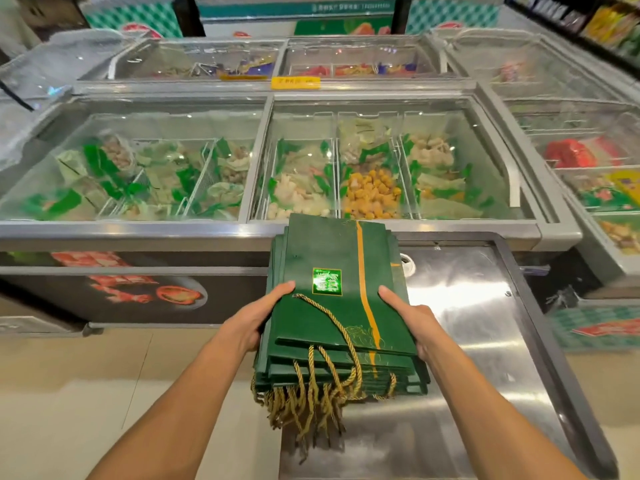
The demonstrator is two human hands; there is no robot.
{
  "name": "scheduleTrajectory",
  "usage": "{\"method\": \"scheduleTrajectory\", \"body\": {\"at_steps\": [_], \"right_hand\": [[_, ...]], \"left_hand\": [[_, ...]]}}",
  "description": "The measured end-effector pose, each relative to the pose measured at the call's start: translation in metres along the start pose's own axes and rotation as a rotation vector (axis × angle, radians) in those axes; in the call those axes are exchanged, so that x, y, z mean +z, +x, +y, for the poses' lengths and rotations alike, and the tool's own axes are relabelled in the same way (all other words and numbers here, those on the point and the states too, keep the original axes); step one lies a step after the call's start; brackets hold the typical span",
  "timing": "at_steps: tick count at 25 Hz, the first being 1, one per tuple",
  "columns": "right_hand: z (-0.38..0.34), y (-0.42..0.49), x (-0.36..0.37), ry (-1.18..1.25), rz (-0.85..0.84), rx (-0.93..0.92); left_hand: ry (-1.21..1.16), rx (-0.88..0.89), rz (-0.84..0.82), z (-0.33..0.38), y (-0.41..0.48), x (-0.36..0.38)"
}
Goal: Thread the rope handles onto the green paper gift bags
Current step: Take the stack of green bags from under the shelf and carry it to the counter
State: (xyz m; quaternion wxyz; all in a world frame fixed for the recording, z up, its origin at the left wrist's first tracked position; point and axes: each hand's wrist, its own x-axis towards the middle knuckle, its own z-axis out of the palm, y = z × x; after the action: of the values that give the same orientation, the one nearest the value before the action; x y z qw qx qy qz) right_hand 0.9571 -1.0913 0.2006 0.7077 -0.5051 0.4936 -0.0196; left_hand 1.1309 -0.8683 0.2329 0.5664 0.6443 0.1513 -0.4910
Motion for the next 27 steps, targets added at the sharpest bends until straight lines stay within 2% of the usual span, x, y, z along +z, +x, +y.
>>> {"method": "scheduleTrajectory", "body": {"at_steps": [6, 9, 11, 13, 16, 19, 23, 25, 27], "right_hand": [[0.005, 0.011, -0.002, -0.108, 0.08, 0.001], [0.003, 0.01, -0.003, -0.261, 0.14, -0.032], [-0.005, 0.003, -0.004, -0.454, 0.174, -0.105], [-0.016, -0.008, -0.001, -0.601, 0.226, -0.253], [-0.031, -0.025, 0.008, -0.778, 0.264, -0.522], [-0.037, -0.037, 0.01, -1.067, 0.28, -0.669], [-0.037, -0.066, -0.006, -1.423, 0.267, -0.707], [-0.032, -0.08, -0.021, -1.503, 0.293, -0.725], [-0.027, -0.089, -0.04, -1.511, 0.286, -0.705]], "left_hand": [[0.068, -0.028, 0.025, 0.0, 0.003, 0.002], [0.124, 0.034, 0.024, 0.004, 0.005, -0.001], [0.25, 0.174, 0.155, 0.008, 0.004, -0.001], [0.446, 0.369, 0.285, 0.016, -0.003, 0.0], [0.764, 0.642, 0.344, 0.032, -0.02, 0.006], [1.046, 0.888, 0.309, 0.042, -0.04, 0.011], [1.481, 1.054, 0.132, 0.042, -0.066, 0.039], [1.636, 1.107, 0.101, 0.032, -0.074, 0.06], [1.678, 1.159, 0.08, 0.018, -0.08, 0.077]]}}
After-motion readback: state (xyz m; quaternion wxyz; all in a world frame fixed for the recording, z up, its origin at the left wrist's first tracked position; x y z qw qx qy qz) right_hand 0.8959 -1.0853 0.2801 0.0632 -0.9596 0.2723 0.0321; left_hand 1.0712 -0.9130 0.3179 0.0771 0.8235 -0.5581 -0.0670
